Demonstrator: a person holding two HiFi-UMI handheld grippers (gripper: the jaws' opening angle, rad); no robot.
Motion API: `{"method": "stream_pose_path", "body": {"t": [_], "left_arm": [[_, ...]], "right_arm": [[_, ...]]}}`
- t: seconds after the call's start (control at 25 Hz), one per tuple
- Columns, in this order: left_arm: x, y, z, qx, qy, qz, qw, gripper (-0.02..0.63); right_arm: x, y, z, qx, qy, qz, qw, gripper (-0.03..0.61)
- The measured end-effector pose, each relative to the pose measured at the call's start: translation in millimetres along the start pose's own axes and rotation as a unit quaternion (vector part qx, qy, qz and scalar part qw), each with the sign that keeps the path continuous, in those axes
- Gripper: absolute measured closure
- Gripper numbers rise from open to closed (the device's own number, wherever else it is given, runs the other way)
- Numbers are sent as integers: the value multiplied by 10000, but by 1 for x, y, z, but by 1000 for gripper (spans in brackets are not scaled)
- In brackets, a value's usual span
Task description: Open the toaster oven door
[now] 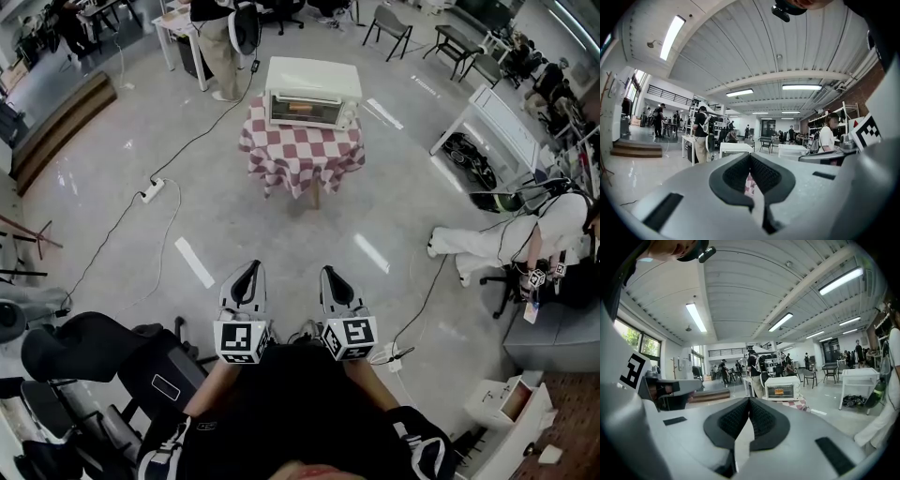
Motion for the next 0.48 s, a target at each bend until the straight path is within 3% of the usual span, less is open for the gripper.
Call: {"method": "stream_pose_path", "body": {"t": [0.48], "left_arm": [[36, 19, -18, 96, 34, -181, 9998, 604]], "right_arm": [[35, -19, -14, 42, 65, -153, 9999, 555]]}}
Point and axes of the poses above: the fingertips, and each gripper's own axes: y backward along the fingers, x to its left, z out of its top, the point moved 6 cm from there along y, backward along the fingers
